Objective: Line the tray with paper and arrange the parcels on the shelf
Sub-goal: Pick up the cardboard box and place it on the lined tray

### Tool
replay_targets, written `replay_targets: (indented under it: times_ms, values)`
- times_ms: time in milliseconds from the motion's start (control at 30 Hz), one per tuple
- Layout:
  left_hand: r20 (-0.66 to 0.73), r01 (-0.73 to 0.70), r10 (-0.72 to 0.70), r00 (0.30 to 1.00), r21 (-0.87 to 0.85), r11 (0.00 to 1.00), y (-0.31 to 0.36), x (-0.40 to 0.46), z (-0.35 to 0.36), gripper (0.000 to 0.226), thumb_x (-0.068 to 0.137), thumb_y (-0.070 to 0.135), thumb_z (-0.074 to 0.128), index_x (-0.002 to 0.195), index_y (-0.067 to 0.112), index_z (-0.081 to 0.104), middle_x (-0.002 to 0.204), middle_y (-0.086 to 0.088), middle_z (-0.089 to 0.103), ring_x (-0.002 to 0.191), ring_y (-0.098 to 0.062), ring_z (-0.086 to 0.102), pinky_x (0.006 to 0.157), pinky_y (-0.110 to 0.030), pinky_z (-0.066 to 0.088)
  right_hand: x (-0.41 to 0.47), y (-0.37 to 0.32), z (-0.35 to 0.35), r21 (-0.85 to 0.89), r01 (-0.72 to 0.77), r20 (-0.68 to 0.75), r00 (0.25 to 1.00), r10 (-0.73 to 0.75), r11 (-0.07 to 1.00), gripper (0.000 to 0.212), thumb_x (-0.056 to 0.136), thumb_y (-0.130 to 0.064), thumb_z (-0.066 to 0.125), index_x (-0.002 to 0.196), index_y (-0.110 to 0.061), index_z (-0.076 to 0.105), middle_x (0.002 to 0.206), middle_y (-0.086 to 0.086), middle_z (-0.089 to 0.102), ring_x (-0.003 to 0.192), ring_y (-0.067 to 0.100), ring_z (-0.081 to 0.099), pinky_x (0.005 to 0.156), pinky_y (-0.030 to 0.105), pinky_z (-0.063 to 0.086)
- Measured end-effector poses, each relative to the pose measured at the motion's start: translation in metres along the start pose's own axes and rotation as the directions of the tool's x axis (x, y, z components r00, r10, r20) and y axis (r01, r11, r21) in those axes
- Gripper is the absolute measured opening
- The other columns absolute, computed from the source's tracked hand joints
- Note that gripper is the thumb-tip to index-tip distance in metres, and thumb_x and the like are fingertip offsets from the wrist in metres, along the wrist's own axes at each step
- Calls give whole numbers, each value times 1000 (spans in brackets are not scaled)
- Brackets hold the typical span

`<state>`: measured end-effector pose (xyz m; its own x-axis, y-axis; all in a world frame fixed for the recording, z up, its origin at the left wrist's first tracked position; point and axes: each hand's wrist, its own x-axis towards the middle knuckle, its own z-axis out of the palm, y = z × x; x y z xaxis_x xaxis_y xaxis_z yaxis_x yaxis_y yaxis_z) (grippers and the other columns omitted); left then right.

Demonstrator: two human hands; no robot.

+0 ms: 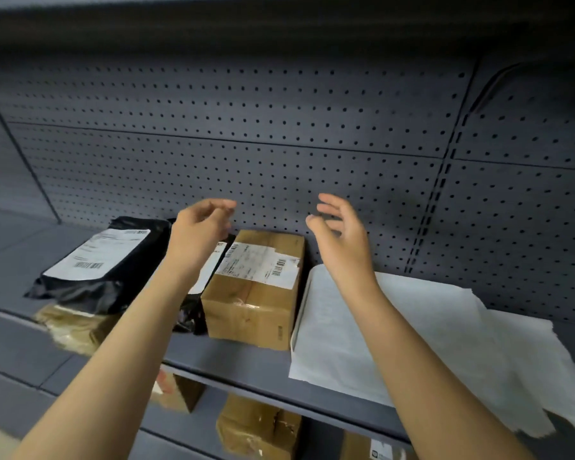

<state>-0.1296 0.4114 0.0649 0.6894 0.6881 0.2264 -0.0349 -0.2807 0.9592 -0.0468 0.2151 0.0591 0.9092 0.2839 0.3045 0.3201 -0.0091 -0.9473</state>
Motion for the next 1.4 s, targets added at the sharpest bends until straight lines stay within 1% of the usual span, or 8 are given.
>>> replay_targets:
  times_ms: [200, 400, 467, 633, 733, 867, 1033, 1400]
  values:
    - [21, 103, -103, 994, 22, 994, -40, 10, -7, 24, 100, 16, 55, 92, 29, 74, 96, 0, 71, 93, -18, 66, 92, -35, 55, 2, 30, 31, -48, -111, 32, 993, 112, 993, 46, 92, -22, 63, 137, -28, 56, 137, -10, 57, 120, 10, 57, 78, 11, 43]
    - [186, 55, -137, 973, 389, 919, -60, 12, -2, 30, 98, 26, 54, 123, 33, 70, 109, 7, 70, 96, -14, 62, 82, -24, 49, 0, 61, 48, -253, -303, 91, 938, 334, 919, 63, 90, -33, 58, 151, -25, 43, 150, -4, 50, 136, 18, 49, 109, 37, 42]
    - [258, -27, -135, 957, 540, 841, -57, 10, 0, 37, 101, 30, 53, 136, 30, 64, 96, 1, 68, 86, -17, 61, 68, -17, 44, -2, 68, 51, -300, -336, 90, 922, 377, 893, 57, 85, -37, 55, 141, -26, 54, 135, -1, 64, 125, 22, 59, 102, 41, 49]
    - [309, -113, -125, 943, 650, 752, -46, 6, 11, 40, 104, 28, 46, 143, 25, 57, 111, -17, 73, 114, -33, 62, 103, -33, 37, -8, 71, 53, -279, -364, 87, 912, 400, 889, 25, 92, -29, 52, 107, -22, 70, 99, -2, 75, 92, 18, 67, 72, 29, 47]
    - [251, 12, -183, 951, 560, 828, -49, 12, 9, 44, 102, 35, 50, 144, 25, 56, 135, -10, 67, 129, -31, 56, 103, -35, 40, -9, 71, 55, -265, -364, 59, 918, 391, 893, 24, 91, -29, 52, 102, -21, 72, 94, -4, 76, 86, 16, 68, 68, 28, 47]
    - [139, 104, -166, 976, 370, 923, -47, 15, 2, 22, 95, 26, 55, 103, 21, 75, 108, -9, 75, 109, -32, 65, 95, -41, 50, -7, 66, 52, -254, -346, 35, 930, 367, 903, 24, 93, -27, 53, 105, -23, 73, 93, -9, 77, 87, 12, 72, 67, 26, 52]
    - [30, 80, -91, 995, 249, 965, -30, 15, -2, 30, 97, 16, 56, 119, 20, 77, 93, 5, 70, 98, -18, 62, 85, -28, 44, -9, 53, 47, -206, -315, -1, 947, 321, 927, 23, 93, -23, 51, 98, -22, 73, 89, -8, 78, 84, 14, 75, 63, 27, 54]
    - [28, 59, -55, 998, -151, 987, 14, 15, 17, 21, 79, 23, 69, 93, 28, 83, 89, -3, 82, 91, -26, 78, 83, -41, 61, -7, -4, -7, -84, -223, -65, 974, 218, 971, 23, 92, -21, 56, 96, -12, 76, 87, -5, 81, 90, 22, 77, 82, 44, 60]
